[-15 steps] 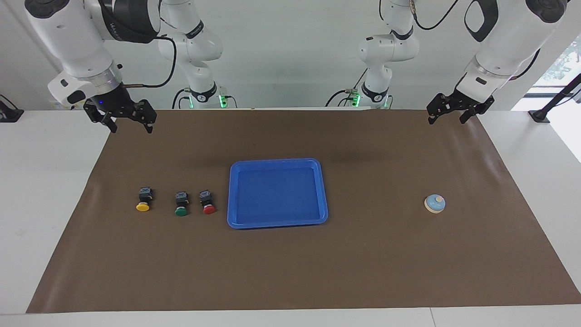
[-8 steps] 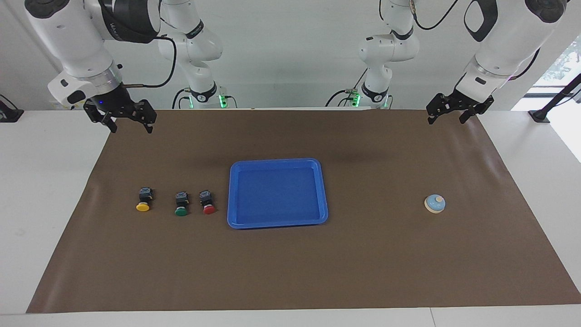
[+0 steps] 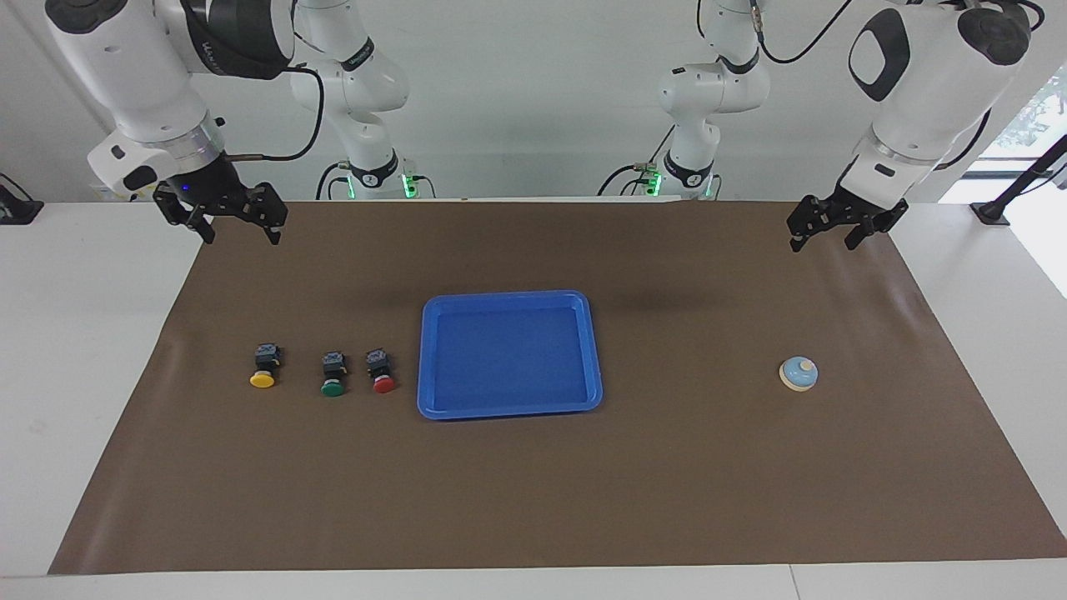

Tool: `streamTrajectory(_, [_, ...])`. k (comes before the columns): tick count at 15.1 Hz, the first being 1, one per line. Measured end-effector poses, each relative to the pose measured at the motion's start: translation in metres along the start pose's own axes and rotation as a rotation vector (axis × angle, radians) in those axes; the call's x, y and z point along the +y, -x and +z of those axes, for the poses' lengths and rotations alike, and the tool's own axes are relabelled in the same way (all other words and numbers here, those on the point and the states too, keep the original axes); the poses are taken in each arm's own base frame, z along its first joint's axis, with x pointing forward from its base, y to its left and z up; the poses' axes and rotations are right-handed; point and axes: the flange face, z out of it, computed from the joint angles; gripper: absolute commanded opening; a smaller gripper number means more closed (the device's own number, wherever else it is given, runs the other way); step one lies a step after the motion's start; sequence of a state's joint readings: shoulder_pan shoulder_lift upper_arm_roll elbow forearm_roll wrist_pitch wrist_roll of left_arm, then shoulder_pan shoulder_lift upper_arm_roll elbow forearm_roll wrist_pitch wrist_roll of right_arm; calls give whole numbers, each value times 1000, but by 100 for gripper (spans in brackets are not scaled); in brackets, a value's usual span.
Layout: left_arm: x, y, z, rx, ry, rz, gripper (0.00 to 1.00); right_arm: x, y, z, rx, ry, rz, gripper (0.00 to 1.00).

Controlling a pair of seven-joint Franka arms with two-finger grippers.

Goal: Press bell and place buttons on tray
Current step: 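Move the left gripper toward the white bell, then press down on the white bell with the left gripper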

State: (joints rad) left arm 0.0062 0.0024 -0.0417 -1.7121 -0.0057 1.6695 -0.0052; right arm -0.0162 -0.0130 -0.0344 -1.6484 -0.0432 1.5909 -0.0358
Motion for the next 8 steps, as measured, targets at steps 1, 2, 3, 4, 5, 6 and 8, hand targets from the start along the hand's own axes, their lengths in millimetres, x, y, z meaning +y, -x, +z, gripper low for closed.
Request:
streamTrajectory(1, [-9,-6,10,-6,1,-16,0,0,0,0,0,0,0,100])
streamTrajectory(2, [-17,-12,19,-8,1,-29,0,0,0,0,0,0,0,100])
streamTrajectory(3, [-23,-18,28,-8,2,-38,0,0,0,0,0,0,0,100])
streamTrajectory(4, [-25,-25,38,-10,1,-42,0,0,0,0,0,0,0,100])
streamTrajectory(5, [-26,-33,52,-13,1,-43,0,0,0,0,0,0,0,100])
streamTrajectory(6, [-26,-42,66,-13,1,-42,0,0,0,0,0,0,0,100])
streamTrajectory(8, [-28,-57,94,-9,1,-45,0,0,0,0,0,0,0,100])
